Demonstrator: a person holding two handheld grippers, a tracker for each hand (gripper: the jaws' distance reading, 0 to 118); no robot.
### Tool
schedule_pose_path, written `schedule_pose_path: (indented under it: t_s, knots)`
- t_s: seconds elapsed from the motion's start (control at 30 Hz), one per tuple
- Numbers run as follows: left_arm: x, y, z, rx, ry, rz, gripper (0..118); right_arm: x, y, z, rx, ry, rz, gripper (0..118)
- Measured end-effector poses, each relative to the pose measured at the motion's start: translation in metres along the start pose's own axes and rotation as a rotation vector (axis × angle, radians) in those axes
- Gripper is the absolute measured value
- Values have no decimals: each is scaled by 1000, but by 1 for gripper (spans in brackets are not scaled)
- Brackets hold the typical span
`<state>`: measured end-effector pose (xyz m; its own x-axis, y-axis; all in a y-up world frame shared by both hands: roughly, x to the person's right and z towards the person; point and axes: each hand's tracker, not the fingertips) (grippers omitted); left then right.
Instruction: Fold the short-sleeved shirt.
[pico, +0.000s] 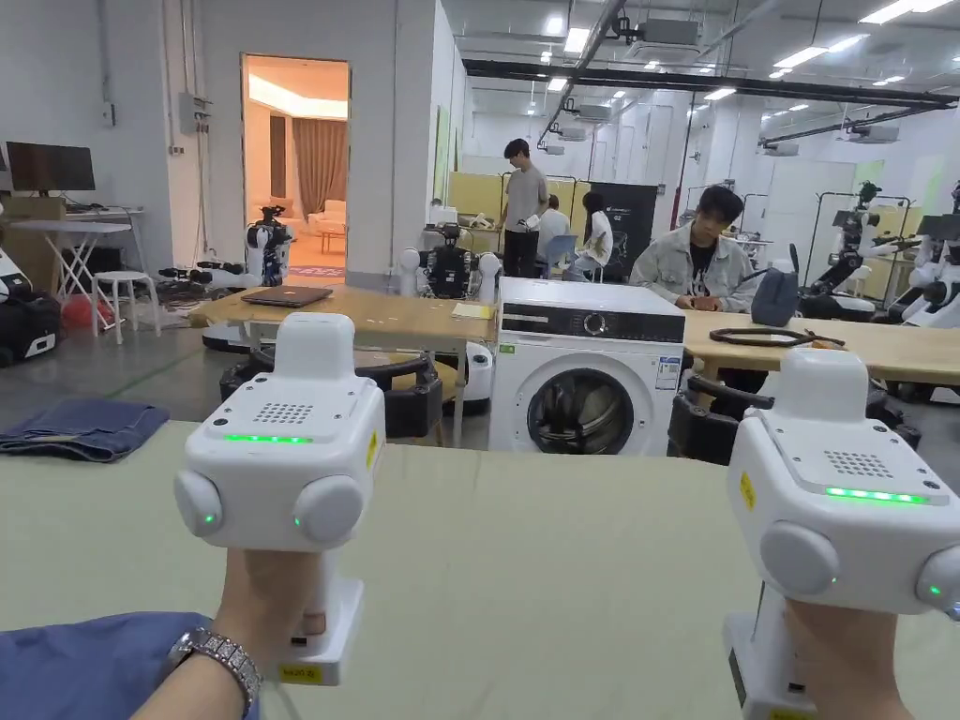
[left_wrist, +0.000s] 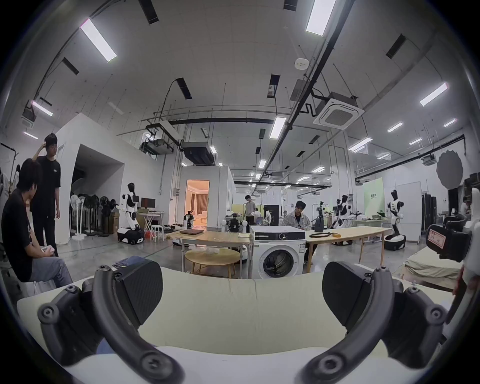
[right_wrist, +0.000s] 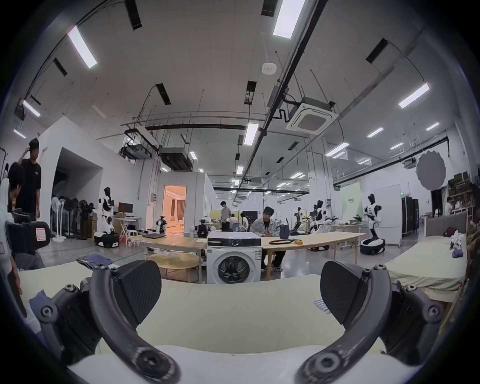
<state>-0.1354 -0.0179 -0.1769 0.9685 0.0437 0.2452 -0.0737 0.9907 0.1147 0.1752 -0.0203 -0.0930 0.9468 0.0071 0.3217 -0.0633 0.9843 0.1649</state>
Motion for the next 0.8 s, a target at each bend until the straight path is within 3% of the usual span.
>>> schedule_pose_path:
  t_s: [0.8]
  knots:
    - [-1,-25,-3,-100,-11,7,118,-10,-34,5,-48,73,35,118]
